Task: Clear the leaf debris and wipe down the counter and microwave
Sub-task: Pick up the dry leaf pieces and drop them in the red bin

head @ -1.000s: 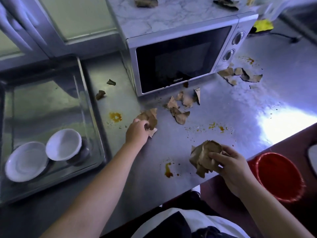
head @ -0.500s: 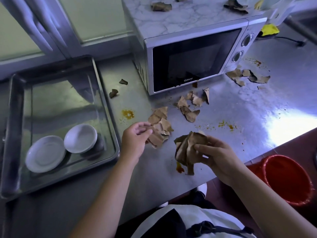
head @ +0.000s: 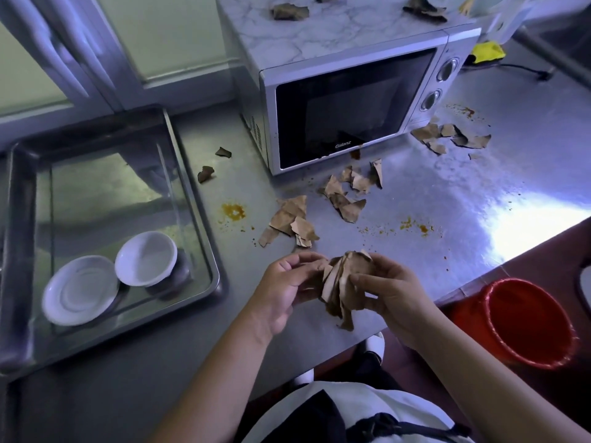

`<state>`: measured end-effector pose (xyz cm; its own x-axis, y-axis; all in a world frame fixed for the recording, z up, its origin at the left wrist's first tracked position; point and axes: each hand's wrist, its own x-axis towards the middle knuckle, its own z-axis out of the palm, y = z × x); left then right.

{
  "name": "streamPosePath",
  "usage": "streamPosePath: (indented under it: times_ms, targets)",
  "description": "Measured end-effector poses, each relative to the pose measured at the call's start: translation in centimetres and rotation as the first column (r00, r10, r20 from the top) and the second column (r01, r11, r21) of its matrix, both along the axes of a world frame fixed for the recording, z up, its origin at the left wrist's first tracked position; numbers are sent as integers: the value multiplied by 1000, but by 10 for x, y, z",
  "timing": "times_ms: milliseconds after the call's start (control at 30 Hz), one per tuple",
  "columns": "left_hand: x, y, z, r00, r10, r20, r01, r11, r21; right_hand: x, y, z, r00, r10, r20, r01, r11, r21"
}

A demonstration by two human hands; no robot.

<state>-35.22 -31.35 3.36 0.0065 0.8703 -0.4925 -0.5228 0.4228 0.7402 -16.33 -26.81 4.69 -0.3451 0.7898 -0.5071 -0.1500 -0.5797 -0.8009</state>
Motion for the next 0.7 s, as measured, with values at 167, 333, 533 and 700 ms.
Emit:
streamPosePath:
  times_ms: [167,333,533,700]
  targets:
    - [-16,17,-27,945,-72,-321,76,997,1,20,-8,0,995,-73,-68,58,977,-205]
    - [-29,62,-58,203,-277,-939,244,943,-226,44,-12,2,975,-190,-120,147,943,-298]
    - [-12,101,-78,-335,-405,-851,349,785,-511,60,-14,8,953,-277,-123,219,910,-352]
    - [-13,107,-80,-309,-293,-905,295,875,-384,63,-14,7,965,-238,-106,191,922,-336]
